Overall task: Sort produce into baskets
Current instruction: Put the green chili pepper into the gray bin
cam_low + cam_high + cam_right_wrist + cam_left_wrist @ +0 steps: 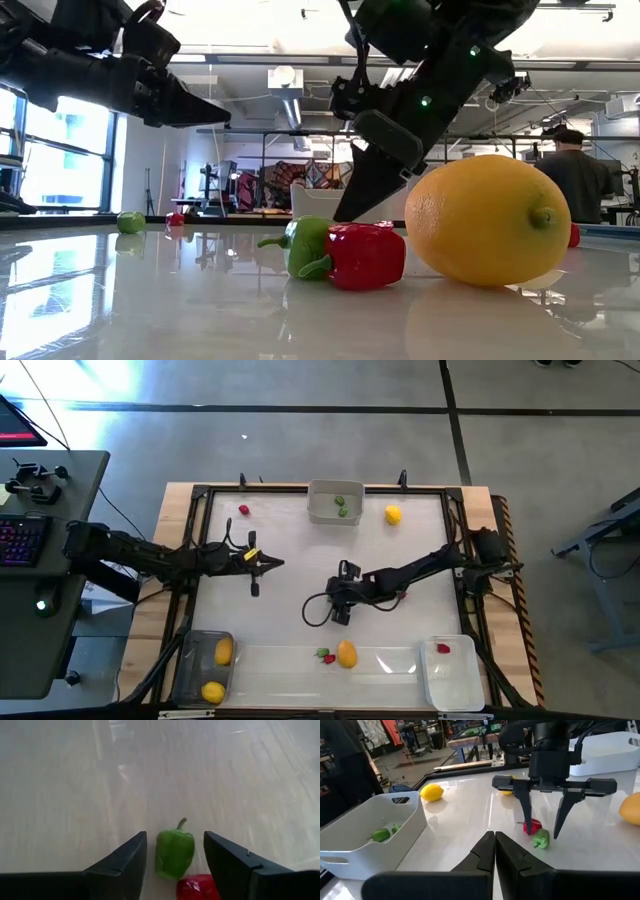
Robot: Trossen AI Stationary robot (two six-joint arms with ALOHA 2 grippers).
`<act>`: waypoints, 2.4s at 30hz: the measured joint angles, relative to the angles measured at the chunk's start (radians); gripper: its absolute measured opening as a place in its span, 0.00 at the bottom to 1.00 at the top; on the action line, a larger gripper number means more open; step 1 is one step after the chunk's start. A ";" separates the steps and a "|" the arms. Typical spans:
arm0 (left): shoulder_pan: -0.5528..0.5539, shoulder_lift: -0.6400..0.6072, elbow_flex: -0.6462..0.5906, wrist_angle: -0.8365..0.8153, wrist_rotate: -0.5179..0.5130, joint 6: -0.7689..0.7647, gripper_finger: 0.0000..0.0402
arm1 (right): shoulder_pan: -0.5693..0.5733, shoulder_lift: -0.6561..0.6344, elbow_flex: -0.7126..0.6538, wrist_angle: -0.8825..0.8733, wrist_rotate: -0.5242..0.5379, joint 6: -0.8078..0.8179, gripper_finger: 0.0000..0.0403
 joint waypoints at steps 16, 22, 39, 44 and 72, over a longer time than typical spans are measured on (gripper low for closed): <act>0.000 0.038 0.000 0.015 0.000 -0.025 0.00 | -0.021 0.000 0.002 -0.036 -0.070 0.070 0.49; 0.000 0.038 0.000 0.016 -0.001 -0.009 0.00 | -0.039 0.000 0.002 -0.032 -0.103 0.075 0.37; 0.026 0.038 0.000 0.022 -0.027 -0.019 0.00 | -0.133 -0.041 0.021 -0.040 -0.209 0.025 0.18; 0.026 0.038 0.000 0.021 -0.027 -0.027 0.00 | -0.244 -0.076 0.113 -0.126 -0.200 -0.066 0.17; 0.026 0.038 0.000 0.006 -0.027 -0.035 0.00 | -0.763 0.082 0.236 -0.142 -0.135 -0.162 0.18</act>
